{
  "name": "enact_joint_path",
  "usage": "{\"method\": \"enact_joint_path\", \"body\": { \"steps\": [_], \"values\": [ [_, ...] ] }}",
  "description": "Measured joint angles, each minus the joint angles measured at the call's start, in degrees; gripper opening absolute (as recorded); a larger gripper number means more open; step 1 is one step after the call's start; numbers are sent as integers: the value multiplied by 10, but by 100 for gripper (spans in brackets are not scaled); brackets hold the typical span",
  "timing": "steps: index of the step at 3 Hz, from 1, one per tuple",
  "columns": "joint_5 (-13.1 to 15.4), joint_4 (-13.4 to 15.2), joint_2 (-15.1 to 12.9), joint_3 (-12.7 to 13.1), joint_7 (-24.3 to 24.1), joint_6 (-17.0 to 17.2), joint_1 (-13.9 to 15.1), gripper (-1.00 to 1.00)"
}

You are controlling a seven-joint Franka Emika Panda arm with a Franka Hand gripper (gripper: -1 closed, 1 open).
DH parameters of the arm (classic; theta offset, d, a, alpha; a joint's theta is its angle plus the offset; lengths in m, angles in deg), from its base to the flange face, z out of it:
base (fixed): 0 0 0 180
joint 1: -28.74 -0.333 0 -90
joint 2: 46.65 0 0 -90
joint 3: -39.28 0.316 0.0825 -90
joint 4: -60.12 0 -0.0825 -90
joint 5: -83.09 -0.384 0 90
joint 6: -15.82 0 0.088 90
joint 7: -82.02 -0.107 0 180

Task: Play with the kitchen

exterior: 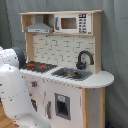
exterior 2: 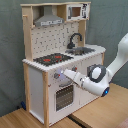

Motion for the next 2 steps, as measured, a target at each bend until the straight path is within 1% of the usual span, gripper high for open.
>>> {"method": "enact_joint_path", "body": {
  "steps": [2],
  "values": [
    [2, 0, 3, 0, 126, -3, -7, 100]
  ]
}}
